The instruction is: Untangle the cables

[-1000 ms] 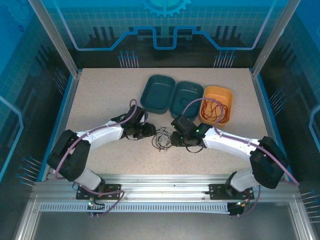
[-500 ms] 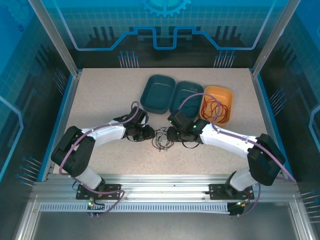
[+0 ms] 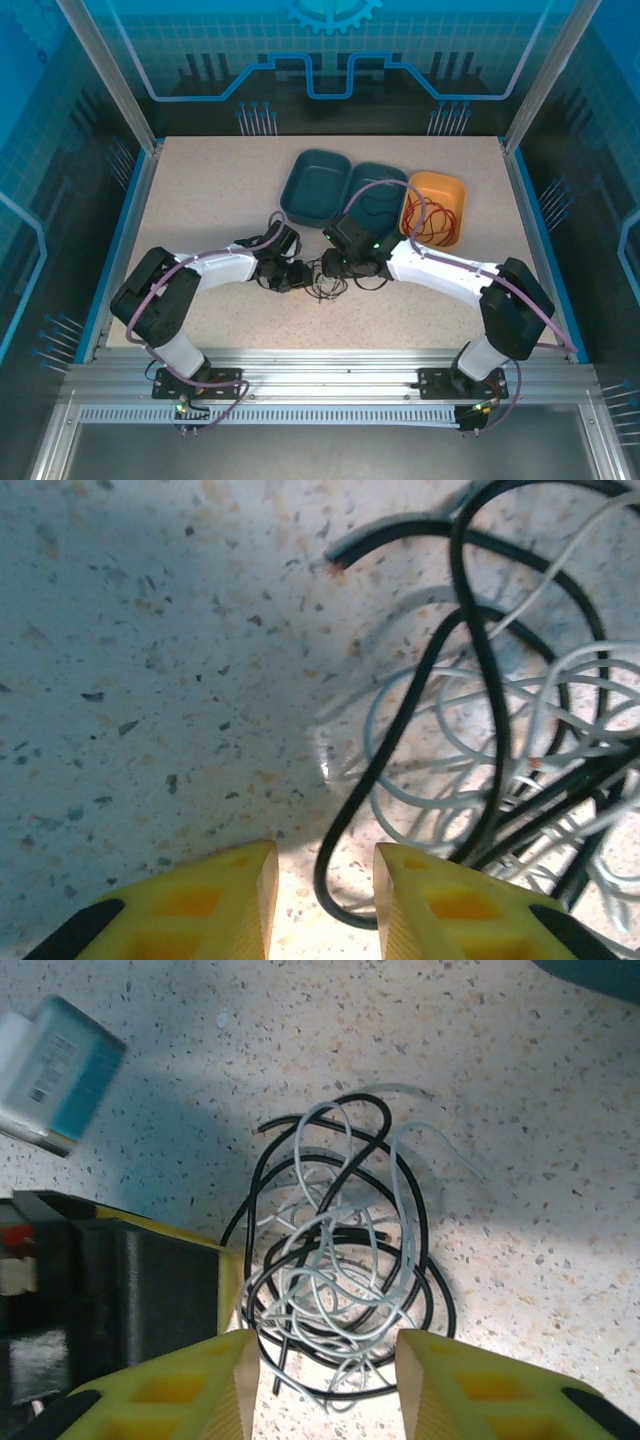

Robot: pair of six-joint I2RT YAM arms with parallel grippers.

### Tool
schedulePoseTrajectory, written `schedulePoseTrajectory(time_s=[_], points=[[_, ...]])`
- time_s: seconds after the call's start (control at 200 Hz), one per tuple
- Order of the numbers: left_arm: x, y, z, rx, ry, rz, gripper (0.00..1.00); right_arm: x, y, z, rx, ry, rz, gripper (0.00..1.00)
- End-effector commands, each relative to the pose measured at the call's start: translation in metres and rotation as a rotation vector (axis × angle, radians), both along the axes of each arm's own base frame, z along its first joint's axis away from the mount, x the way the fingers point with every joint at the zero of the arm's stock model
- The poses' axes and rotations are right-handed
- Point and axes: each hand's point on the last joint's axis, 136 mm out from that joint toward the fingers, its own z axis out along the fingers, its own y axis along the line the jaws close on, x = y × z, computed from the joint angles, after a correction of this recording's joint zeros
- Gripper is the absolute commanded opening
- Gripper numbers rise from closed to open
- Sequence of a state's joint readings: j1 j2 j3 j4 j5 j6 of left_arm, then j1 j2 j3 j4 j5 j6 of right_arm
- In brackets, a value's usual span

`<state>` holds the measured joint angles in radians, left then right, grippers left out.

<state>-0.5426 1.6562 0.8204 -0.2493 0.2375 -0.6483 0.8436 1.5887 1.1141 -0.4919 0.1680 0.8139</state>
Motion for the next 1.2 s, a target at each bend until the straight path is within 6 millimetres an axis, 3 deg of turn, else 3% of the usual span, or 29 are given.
schedulePoseTrajectory(time_s=[0.0, 0.445, 0.585, 0.655, 0.796, 0.981, 1.196], points=[[-0.004, -0.003, -0.007, 0.001, 0.025, -0.023, 0.30, 0.000, 0.006, -0.001, -0.043, 0.002, 0.024, 0.44], [0.002, 0.000, -0.004, 0.009, -0.014, 0.009, 0.00, 0.012, 0.014, -0.033, -0.176, 0.056, 0.052, 0.51], [0.004, 0.008, 0.002, 0.040, -0.042, 0.026, 0.00, 0.003, 0.009, -0.050, -0.191, 0.097, 0.051, 0.46], [0.006, 0.014, 0.008, 0.067, -0.067, 0.037, 0.00, -0.001, 0.005, -0.056, -0.193, 0.114, 0.044, 0.38], [0.010, 0.029, 0.021, 0.139, -0.124, 0.050, 0.00, -0.008, -0.011, -0.058, -0.197, 0.120, 0.014, 0.30], [0.018, 0.046, 0.048, 0.211, -0.219, 0.063, 0.00, -0.017, -0.034, -0.062, -0.192, 0.131, -0.028, 0.19], [0.027, 0.065, 0.087, 0.253, -0.344, 0.101, 0.00, -0.025, -0.048, -0.056, -0.191, 0.130, -0.049, 0.19]])
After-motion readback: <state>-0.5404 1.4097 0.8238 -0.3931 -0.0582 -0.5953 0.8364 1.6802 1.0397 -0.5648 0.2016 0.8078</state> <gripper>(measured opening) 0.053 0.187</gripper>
